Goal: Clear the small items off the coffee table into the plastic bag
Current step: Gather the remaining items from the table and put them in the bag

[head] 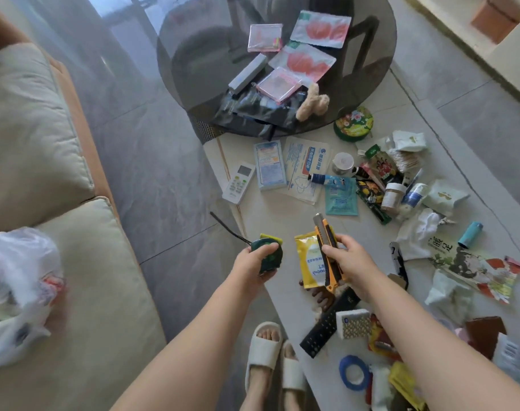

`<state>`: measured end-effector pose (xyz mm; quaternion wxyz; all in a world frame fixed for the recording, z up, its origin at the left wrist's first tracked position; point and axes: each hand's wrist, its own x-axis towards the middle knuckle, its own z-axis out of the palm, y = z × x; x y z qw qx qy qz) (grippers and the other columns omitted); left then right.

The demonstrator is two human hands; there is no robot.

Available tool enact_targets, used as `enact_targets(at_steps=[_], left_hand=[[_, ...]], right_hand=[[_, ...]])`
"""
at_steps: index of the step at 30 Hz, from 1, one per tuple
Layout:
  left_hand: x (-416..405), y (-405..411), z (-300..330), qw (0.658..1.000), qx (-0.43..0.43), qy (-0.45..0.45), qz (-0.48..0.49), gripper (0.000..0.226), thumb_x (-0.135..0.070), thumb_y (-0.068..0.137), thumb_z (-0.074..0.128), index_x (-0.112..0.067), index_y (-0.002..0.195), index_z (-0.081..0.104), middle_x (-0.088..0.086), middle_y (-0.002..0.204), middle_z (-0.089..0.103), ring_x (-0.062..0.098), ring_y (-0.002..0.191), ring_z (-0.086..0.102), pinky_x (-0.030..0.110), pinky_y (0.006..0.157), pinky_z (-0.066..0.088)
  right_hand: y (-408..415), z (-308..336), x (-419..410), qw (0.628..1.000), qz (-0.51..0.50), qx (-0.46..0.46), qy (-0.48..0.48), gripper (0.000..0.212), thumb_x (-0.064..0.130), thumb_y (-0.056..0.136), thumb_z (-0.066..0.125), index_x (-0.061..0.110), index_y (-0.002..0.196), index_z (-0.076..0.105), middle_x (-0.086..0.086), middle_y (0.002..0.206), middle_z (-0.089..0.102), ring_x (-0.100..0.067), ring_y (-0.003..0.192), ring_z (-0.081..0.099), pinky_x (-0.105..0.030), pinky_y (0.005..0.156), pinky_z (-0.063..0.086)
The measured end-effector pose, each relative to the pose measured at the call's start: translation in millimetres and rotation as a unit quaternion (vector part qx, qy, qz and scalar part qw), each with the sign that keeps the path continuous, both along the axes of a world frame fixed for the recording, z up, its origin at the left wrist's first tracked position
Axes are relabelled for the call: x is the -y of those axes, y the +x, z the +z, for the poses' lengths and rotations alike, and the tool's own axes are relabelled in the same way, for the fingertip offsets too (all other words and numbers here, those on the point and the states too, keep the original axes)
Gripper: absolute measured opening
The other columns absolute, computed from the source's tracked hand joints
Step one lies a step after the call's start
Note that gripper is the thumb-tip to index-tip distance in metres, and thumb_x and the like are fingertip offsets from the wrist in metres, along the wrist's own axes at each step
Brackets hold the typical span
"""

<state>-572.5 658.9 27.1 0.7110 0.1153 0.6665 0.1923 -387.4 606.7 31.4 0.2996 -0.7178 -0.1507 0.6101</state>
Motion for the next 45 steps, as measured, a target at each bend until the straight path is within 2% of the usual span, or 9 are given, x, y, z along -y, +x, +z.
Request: enact_targets(at_steps=[13, 18, 26, 30, 35, 37, 39, 41, 45], left_hand=[[8, -156, 120, 0.983, 0.026, 0.071, 0.165, 0.023, -0.003, 0.082, 0.069, -0.006, 0.102, 0.06, 0.013, 0.09, 0.063, 0.022, 0.08, 0.061, 0.028, 0.053, 0.058], [7, -241, 143, 0.968, 0.017, 0.1, 0.229, 0.026, -0.004, 0.081, 0.07, -0.009, 0.104, 0.059, 0.011, 0.093, 0.062, 0.022, 0.085, 0.06, 0.028, 0.055, 0.058], [-1, -405, 147, 0.938, -0.038, 0.078, 0.336, 0.019, -0.009, 0.08, 0.072, -0.012, 0.092, 0.058, 0.011, 0.086, 0.063, 0.021, 0.073, 0.06, 0.026, 0.048, 0.055], [-9, -482, 136, 0.934, -0.089, 0.047, 0.343, 0.043, -0.02, 0.081, 0.072, -0.001, 0.115, 0.054, 0.022, 0.104, 0.062, 0.027, 0.071, 0.06, 0.027, 0.048, 0.051], [-24, -551, 105, 0.939, -0.095, -0.001, 0.331, 0.039, -0.023, 0.083, 0.069, -0.001, 0.113, 0.057, 0.013, 0.072, 0.063, 0.02, 0.044, 0.058, 0.023, 0.043, 0.047], [-28, -569, 88, 0.94, -0.098, -0.027, 0.327, 0.05, -0.025, 0.081, 0.071, -0.002, 0.122, 0.052, 0.017, 0.089, 0.066, 0.023, 0.053, 0.061, 0.026, 0.052, 0.053], [-32, -584, 72, 0.943, -0.104, -0.042, 0.312, 0.059, -0.025, 0.08, 0.073, -0.004, 0.129, 0.047, 0.022, 0.114, 0.062, 0.027, 0.071, 0.06, 0.032, 0.067, 0.054], [-35, -596, 61, 0.945, -0.112, -0.046, 0.303, 0.058, -0.022, 0.081, 0.073, -0.006, 0.129, 0.045, 0.021, 0.119, 0.059, 0.027, 0.075, 0.059, 0.032, 0.063, 0.053], [-37, -615, 42, 0.95, -0.136, -0.062, 0.273, 0.049, -0.014, 0.082, 0.072, -0.009, 0.122, 0.044, 0.016, 0.115, 0.053, 0.032, 0.101, 0.058, 0.036, 0.072, 0.055]], right_hand=[[-150, 116, -56, 0.986, 0.144, -0.051, 0.067, 0.033, 0.008, 0.087, 0.064, 0.009, 0.119, 0.053, -0.01, 0.102, 0.065, -0.022, 0.082, 0.066, -0.029, 0.053, 0.05], [-243, 139, -84, 0.971, 0.218, -0.049, 0.085, 0.032, 0.012, 0.083, 0.07, 0.02, 0.11, 0.053, -0.009, 0.1, 0.067, -0.028, 0.093, 0.067, -0.047, 0.078, 0.056], [-408, 140, -125, 0.949, 0.301, -0.042, 0.083, 0.03, 0.012, 0.088, 0.064, 0.017, 0.116, 0.055, -0.002, 0.097, 0.067, -0.017, 0.082, 0.066, -0.033, 0.064, 0.055], [-490, 130, -141, 0.937, 0.341, -0.002, 0.081, 0.029, 0.019, 0.09, 0.061, 0.013, 0.116, 0.049, -0.008, 0.098, 0.064, -0.021, 0.075, 0.063, -0.03, 0.05, 0.05], [-579, 104, -159, 0.894, 0.432, 0.086, 0.078, 0.023, 0.019, 0.094, 0.052, 0.013, 0.116, 0.048, -0.008, 0.096, 0.062, -0.029, 0.085, 0.064, -0.042, 0.068, 0.055], [-606, 92, -163, 0.875, 0.464, 0.116, 0.08, 0.027, 0.017, 0.093, 0.051, 0.014, 0.12, 0.05, -0.006, 0.096, 0.062, -0.028, 0.086, 0.064, -0.041, 0.073, 0.055], [-628, 79, -166, 0.858, 0.489, 0.133, 0.079, 0.034, 0.014, 0.091, 0.051, 0.015, 0.125, 0.05, -0.004, 0.093, 0.061, -0.023, 0.077, 0.063, -0.033, 0.062, 0.053], [-648, 68, -168, 0.849, 0.506, 0.134, 0.065, 0.04, 0.011, 0.09, 0.05, 0.016, 0.13, 0.047, 0.002, 0.084, 0.057, -0.016, 0.067, 0.058, -0.026, 0.051, 0.048], [-679, 48, -172, 0.845, 0.52, 0.111, 0.052, 0.058, 0.006, 0.084, 0.057, 0.02, 0.137, 0.037, 0.003, 0.095, 0.055, -0.021, 0.085, 0.062, -0.039, 0.078, 0.058]])
